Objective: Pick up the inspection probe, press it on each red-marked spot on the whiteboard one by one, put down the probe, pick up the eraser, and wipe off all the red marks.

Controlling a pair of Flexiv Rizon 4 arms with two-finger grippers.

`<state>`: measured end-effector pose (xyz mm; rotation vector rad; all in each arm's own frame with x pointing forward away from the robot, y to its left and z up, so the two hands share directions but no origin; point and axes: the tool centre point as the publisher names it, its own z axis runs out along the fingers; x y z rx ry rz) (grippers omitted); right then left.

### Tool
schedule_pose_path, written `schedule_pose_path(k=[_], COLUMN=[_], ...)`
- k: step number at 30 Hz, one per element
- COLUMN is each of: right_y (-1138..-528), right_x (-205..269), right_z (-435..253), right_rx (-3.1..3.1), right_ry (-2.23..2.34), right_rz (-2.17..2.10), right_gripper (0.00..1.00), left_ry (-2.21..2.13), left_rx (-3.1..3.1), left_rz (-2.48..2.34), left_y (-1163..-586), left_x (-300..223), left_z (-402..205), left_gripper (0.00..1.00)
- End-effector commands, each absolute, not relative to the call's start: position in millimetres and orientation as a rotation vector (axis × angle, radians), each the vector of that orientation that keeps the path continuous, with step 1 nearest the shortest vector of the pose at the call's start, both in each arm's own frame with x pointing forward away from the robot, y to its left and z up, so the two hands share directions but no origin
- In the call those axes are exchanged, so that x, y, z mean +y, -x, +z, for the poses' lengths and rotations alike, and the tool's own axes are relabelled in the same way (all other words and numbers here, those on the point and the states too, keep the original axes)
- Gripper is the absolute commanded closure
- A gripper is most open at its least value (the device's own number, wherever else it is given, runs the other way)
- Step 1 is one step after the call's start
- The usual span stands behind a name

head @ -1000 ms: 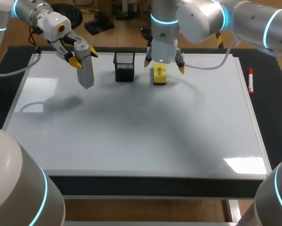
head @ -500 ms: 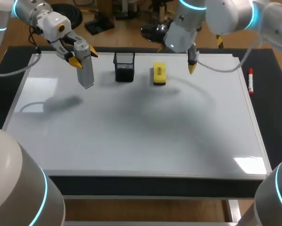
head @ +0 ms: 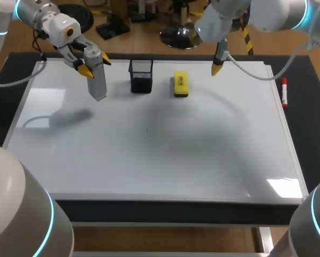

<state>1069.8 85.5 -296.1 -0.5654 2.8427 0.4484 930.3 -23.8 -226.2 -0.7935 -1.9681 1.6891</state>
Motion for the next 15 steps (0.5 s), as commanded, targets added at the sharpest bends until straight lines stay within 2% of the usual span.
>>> schedule_pose_path(k=[1,15], right_y=[-1075.8,-1082.4], right_x=[88.8,86.1], right_z=[-274.8,-243.2], right_rx=[2.889,2.896], right_ry=[0.505,0.352], right_rz=[0.421,0.399], right_gripper=[0.00,0.00], left_ry=[0.795,0.795], left_rx=[-1.970,-1.970], left_rz=[1.687,1.687], left_y=[-930.0,-930.0], left_x=[-23.4,-23.4], left_z=[-224.6,-224.6], left_gripper=[1.00,1.00])
